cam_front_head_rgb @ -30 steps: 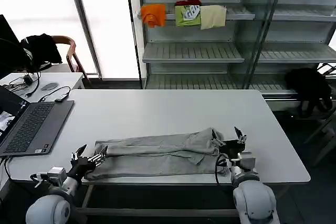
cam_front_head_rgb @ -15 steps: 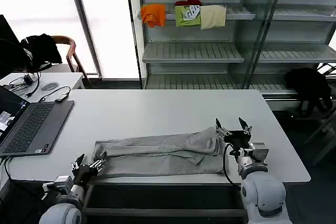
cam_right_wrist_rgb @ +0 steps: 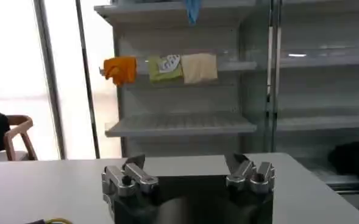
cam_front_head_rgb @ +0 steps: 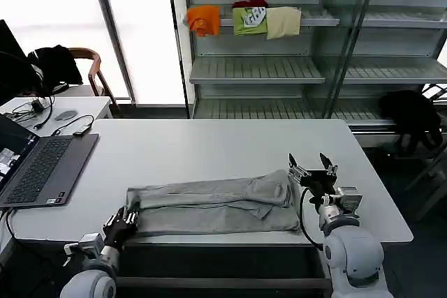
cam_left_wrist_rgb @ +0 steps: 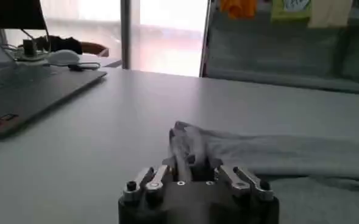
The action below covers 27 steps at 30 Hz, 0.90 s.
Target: Fold and organize the clothes.
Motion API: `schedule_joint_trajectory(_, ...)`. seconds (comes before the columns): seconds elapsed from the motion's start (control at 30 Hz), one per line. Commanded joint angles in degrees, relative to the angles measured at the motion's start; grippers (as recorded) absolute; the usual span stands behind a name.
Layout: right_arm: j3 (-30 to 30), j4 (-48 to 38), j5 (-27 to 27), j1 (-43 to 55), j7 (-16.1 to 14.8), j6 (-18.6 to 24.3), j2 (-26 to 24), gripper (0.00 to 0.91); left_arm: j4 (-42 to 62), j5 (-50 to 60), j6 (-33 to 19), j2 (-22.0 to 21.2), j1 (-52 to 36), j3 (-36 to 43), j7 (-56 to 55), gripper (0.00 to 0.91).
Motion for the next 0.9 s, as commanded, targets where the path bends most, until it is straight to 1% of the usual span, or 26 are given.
schedule_joint_trajectory(0.03,0.2,0.0,0.6,0.4,0.2,0.0,-0.1,0.907,0.2,0.0,1.8,-0.5,-0.3,0.6,0.1,0.000)
schedule_joint_trajectory(0.1,0.3,-0.1,0.5,0.5,0.2,-0.1,-0.1,0.907,0.3,0.4,1.1,-0.5,-0.6,0.7,0.3,0.000)
schedule_joint_trajectory(0.2,0.4,-0.3,0.6,0.6,0.1,0.0,-0.3,0.907,0.2,3.2,-1.6,-0.4,-1.2,-0.1,1.7,0.000)
schedule_joint_trajectory(0.3,0.8,-0.7,0.6,0.7,0.1,0.0,-0.5,0.907,-0.4,7.1,-4.7,0.9,-3.0,-3.1,5.0,0.000)
schedule_joint_trajectory(0.37,1.1,-0.9,0.6,0.7,0.0,0.1,-0.7,0.907,-0.3,11.2,-6.3,3.3,-5.1,-6.2,8.5,0.000)
schedule_joint_trajectory(0.4,1.2,-1.1,0.6,0.7,0.0,0.1,-0.8,0.907,0.0,12.8,-6.5,4.4,-6.5,-7.7,10.6,0.000)
schedule_joint_trajectory(0.5,1.4,-1.7,0.6,0.9,0.0,0.2,-0.9,0.907,2.3,19.2,-6.6,9.4,-10.3,-12.2,17.0,0.000)
schedule_joint_trajectory(0.57,1.5,-2.1,0.6,0.9,0.0,0.2,-0.9,0.907,3.8,21.6,-6.5,13.4,-11.9,-14.0,19.4,0.000)
schedule_joint_trajectory(0.67,1.7,-2.6,0.7,1.0,0.0,0.2,-1.0,0.907,7.3,24.6,-6.8,18.2,-13.8,-16.1,22.5,0.000)
schedule_joint_trajectory(0.73,1.8,-3.0,0.7,1.0,-0.1,0.3,-1.2,0.907,10.7,26.7,-8.2,20.9,-15.5,-17.1,24.1,0.000)
schedule_joint_trajectory(0.83,1.9,-3.4,0.7,1.1,0.0,0.3,-1.4,0.907,15.1,28.8,-9.5,24.0,-18.4,-18.0,25.1,0.000)
schedule_joint_trajectory(0.9,1.9,-3.7,0.6,1.0,0.0,0.3,-1.4,0.907,17.2,30.1,-9.5,25.0,-20.0,-18.5,24.9,0.000)
